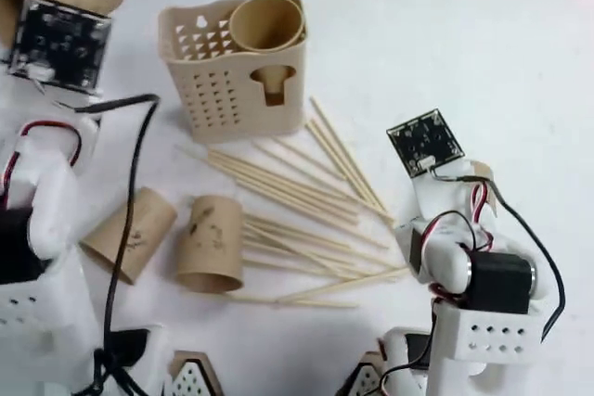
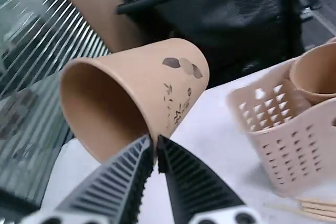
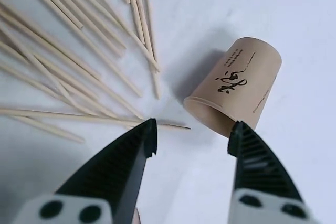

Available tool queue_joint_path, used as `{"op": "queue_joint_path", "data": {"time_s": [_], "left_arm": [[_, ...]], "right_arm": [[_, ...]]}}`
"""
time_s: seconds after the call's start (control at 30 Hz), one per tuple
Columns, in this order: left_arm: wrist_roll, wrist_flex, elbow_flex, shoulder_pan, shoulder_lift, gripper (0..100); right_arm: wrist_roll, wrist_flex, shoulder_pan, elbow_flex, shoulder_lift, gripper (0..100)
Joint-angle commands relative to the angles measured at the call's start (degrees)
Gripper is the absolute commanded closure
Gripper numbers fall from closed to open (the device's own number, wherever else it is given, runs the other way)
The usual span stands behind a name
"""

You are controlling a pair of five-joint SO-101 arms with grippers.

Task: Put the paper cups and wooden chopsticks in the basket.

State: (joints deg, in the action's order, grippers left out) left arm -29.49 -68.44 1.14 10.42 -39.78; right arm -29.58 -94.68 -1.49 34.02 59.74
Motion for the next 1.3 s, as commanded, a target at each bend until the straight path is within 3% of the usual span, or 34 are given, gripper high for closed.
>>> {"op": "queue_joint_path", "data": {"time_s": [0.0, 0.17, 0.47, 0.67, 1.13, 1.27], "left_arm": [[-2.1, -1.8, -6.3, -4.9, 5.9, 98], [-4.7, -4.9, -17.1, -9.9, 17.1, 98], [-10.8, -14.0, -37.7, -17.4, 39.0, 98], [-12.3, -16.5, -48.6, -19.1, 49.7, 98], [-18.5, -32.6, -68.7, -20.1, 57.2, 98], [-18.9, -33.8, -67.4, -21.8, 57.4, 98]], "right_arm": [[2.0, 1.1, -0.7, 0.2, 0.7, 77.2], [4.0, 1.1, -0.7, 0.2, 0.7, 77.2], [3.9, 3.6, -13.2, 0.8, 0.3, 77.2], [3.7, 5.8, -13.9, 4.4, 0.7, 77.2], [3.8, 7.6, -13.8, 6.0, 0.7, 77.2], [3.8, 7.6, -13.8, 6.0, 0.7, 77.2]]}}
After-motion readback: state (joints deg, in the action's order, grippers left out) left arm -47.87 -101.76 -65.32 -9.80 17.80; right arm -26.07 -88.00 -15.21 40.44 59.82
